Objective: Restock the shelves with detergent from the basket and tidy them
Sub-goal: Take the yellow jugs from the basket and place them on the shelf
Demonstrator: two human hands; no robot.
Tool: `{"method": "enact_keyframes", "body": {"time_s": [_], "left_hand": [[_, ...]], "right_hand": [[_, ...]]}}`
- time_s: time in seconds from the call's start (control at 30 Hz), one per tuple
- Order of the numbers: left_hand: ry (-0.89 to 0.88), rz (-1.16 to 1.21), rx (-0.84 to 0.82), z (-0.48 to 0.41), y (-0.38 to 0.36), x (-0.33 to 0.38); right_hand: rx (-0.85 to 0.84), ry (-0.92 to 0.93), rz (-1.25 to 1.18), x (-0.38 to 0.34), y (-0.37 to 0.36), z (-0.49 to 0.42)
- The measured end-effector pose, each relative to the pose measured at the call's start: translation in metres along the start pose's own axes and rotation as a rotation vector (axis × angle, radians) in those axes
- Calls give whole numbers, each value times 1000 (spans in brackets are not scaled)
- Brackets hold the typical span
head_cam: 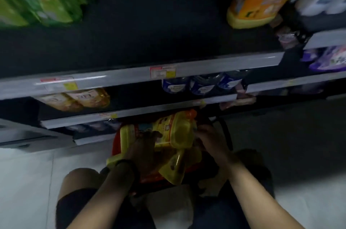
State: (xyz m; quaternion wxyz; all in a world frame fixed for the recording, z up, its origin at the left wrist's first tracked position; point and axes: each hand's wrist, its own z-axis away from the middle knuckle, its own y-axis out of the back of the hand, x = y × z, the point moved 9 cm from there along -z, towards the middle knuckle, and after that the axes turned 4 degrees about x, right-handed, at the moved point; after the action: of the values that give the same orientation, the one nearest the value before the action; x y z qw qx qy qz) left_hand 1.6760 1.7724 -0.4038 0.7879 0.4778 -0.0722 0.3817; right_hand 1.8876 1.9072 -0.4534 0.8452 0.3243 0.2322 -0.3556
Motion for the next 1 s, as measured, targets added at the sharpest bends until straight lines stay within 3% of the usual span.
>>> {"method": "enact_keyframes", "body": {"time_s": [0.1,0.17,0.43,0.57,0.77,1.0], "left_hand": [[-74,-79,91,10,-30,-6],[-65,-130,65,25,-59,-21],[-95,-55,152,70,-80,-13],[-68,-54,121,58,-79,-1],[-8,148,393,8,-69,10],[-52,206,440,-30,-99,24]], "right_hand": [[44,156,-88,13,-18,9],[16,234,0,32,-29,24],[-19,417,91,47,-37,69],[-41,445,172,39,-31,69],[-80,472,87,47,-32,56],[-159,547,33,49,-48,36]]}}
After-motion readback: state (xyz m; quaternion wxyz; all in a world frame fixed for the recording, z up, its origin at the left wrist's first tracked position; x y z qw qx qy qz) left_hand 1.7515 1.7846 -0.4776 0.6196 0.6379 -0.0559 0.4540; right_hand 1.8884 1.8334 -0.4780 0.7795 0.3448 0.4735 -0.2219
